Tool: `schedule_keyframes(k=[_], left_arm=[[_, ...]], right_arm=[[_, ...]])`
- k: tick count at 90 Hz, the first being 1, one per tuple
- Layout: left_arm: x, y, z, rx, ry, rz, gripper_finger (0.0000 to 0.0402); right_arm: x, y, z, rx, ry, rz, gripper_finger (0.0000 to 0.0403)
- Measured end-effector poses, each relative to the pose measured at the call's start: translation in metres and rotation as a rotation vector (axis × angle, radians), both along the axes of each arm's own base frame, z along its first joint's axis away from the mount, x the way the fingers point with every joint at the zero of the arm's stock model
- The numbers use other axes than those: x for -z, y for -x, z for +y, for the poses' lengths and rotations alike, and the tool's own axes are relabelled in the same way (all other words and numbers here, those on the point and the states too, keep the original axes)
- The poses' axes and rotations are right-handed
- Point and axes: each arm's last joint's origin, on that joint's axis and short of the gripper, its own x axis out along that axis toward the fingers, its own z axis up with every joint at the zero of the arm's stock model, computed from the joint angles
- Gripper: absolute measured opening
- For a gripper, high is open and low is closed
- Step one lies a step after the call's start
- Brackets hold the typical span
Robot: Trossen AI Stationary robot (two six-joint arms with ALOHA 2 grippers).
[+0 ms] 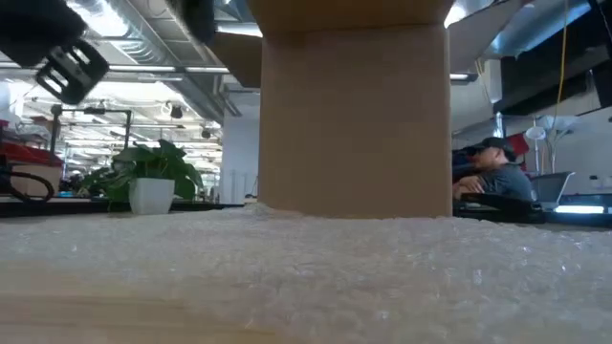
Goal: Wrap mug
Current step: Put the blue mug on the bubble wrap
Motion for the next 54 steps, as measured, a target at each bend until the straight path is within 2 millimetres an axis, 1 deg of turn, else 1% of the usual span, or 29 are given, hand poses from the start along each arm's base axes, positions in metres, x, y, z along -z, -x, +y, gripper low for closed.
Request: schedule_keyframes(k=[9, 14, 24, 38, 46, 54], left_arm=[[-0.004, 0.005, -0.002, 0.019, 0.005, -0.018, 0.0], [-0.006, 0.008, -0.003, 0.028, 0.009, -0.025, 0.0], [-0.006, 0.013, -0.005, 0.032, 0.0, -0.018, 0.0], [-0.01, 0.021, -0.008, 0.053, -0.003, -0.039, 0.0], [-0.014, 0.026, -0.009, 0.069, -0.016, -0.065, 0.0], [-0.018, 0.032, -0.007, 0.058, -0.034, -0.085, 0.0]], right_arm=[[0.021, 0.003, 0.001, 0.038, -0.068, -0.079, 0.0], [0.028, 0.005, 0.001, 0.085, -0.101, -0.138, 0.0], [0.051, 0.018, 0.004, 0.149, -0.133, -0.202, 0.0], [0.077, 0.045, 0.011, 0.244, -0.217, -0.302, 0.0], [0.094, 0.065, 0.013, 0.275, -0.255, -0.342, 0.0], [0.104, 0.088, 0.013, 0.317, -0.292, -0.363, 0.0]])
